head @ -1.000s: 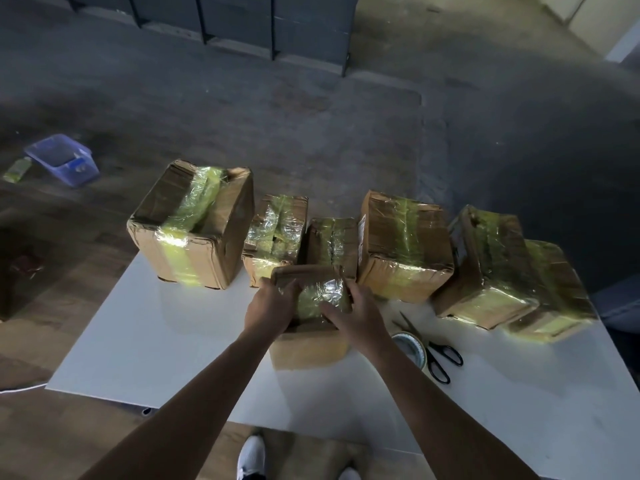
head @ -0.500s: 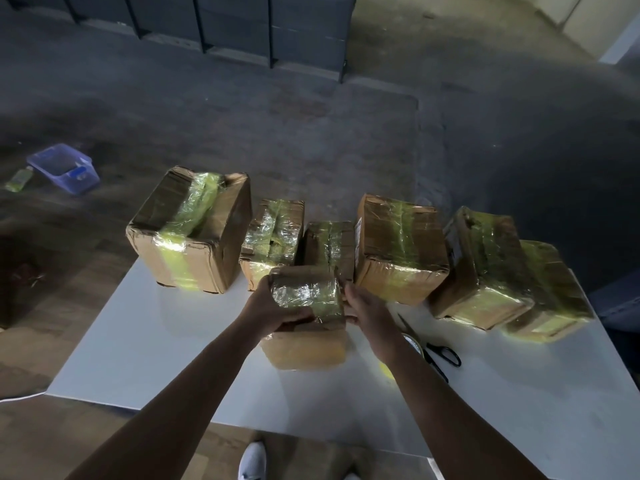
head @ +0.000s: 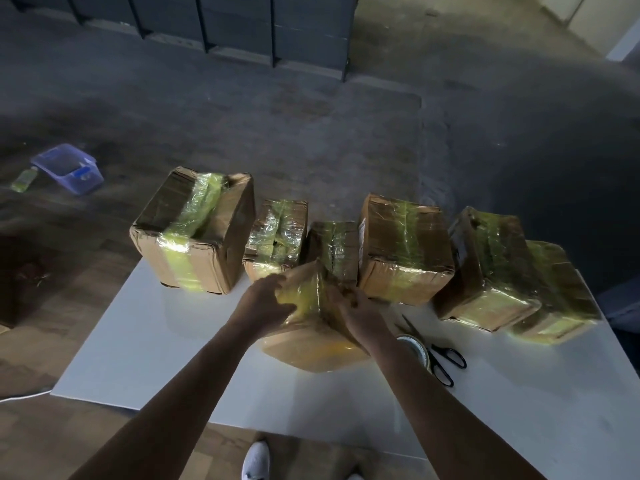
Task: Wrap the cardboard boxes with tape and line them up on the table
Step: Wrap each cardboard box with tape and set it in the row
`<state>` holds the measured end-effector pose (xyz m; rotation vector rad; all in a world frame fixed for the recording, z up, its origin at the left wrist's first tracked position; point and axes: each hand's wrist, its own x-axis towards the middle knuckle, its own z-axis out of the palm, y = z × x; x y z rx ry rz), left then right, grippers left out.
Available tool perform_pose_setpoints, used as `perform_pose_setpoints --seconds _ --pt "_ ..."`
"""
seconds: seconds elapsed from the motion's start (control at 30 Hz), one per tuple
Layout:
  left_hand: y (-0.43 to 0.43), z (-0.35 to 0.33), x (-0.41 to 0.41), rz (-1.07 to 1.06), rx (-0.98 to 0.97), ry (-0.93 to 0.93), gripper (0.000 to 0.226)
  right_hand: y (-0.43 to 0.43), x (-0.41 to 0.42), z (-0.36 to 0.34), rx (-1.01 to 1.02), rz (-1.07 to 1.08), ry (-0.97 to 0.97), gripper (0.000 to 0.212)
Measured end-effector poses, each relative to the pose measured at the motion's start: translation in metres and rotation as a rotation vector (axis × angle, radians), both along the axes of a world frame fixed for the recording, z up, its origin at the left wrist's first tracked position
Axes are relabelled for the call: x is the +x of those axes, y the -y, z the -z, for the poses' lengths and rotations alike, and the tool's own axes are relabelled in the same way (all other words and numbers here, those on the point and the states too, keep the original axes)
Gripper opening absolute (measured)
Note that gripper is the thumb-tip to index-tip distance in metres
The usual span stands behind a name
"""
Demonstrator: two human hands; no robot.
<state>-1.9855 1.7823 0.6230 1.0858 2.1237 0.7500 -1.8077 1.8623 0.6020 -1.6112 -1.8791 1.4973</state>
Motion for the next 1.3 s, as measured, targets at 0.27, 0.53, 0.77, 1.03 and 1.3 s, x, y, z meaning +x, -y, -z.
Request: perform_pose_setpoints --seconds 0.27,0.53,0.77,1.03,1.3 --pt "-0.013 -0.003 0.021 -0.04 -0.123 -0.094 0.064 0.007 -0.014 0.006 0.025 0.083 0.208 0.106" --pt "-0.012 0.01 -0.002 -0.229 -0.161 0.036 0.066 0.014 -0.035 0.011 0.019 0.124 0.229 0.108" --pt "0.001 0.025 -0.012 -0.244 -0.075 -0.034 0.05 0.016 -0.035 0.013 0.072 0.206 0.135 0.08" --pt "0.014 0.058 -0.006 -0.391 -0.044 0.249 0.04 0.009 -0.003 0.016 0.119 0.149 0.033 0.026" --pt "0.017 0.074 0.001 -0.32 -0.002 0.194 0.078 0.009 -0.003 0.028 0.123 0.128 0.07 0.034"
